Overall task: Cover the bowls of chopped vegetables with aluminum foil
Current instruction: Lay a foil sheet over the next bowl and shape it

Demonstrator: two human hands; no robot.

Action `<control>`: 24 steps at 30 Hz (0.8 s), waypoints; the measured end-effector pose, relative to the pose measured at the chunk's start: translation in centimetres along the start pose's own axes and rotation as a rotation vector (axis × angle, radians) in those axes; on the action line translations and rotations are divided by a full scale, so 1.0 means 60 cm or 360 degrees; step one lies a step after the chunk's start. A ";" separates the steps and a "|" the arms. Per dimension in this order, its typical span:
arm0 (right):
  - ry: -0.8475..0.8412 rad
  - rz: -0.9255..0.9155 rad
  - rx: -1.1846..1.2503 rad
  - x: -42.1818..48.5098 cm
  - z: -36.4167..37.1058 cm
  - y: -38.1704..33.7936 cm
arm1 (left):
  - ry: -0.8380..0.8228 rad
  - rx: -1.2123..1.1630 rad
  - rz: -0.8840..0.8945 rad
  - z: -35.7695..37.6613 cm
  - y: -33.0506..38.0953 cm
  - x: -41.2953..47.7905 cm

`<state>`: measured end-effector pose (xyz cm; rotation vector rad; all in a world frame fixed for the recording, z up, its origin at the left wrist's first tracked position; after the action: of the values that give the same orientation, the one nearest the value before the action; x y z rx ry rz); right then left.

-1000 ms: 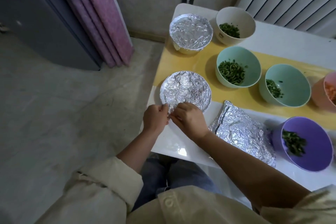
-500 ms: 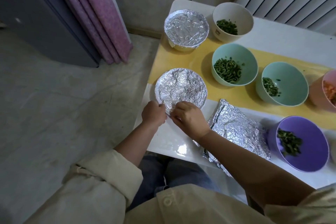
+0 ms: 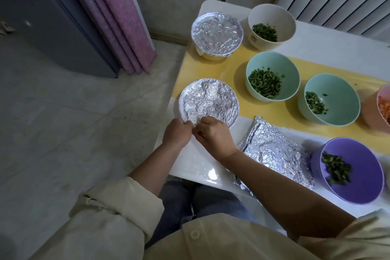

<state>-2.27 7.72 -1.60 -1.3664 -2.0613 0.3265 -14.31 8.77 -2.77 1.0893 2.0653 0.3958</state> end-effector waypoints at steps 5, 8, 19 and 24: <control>-0.0019 0.0073 0.0007 0.002 0.004 -0.002 | 0.0040 0.0147 0.0017 0.002 -0.005 0.013; -0.0019 0.0094 0.0012 0.003 0.006 0.001 | 0.0184 0.0201 0.0115 -0.009 0.003 0.024; 0.0053 0.0227 0.0078 0.007 0.016 0.003 | 0.0065 0.0250 0.0152 0.004 -0.010 0.044; -0.0036 0.0111 0.0145 0.012 0.011 0.002 | 0.0048 0.0387 0.0244 0.001 -0.004 0.048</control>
<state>-2.79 8.48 -1.92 -1.3874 -1.9947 0.4622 -15.44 10.95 -4.35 1.3997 2.1028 0.2409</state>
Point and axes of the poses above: each hand's wrist, its own x-axis towards the middle knuckle, its own z-axis out of the palm, y = z × x, the point moved 4 cm from there along x, towards the middle knuckle, and after that the axes turned 13 degrees about y, right-handed, at the moved point
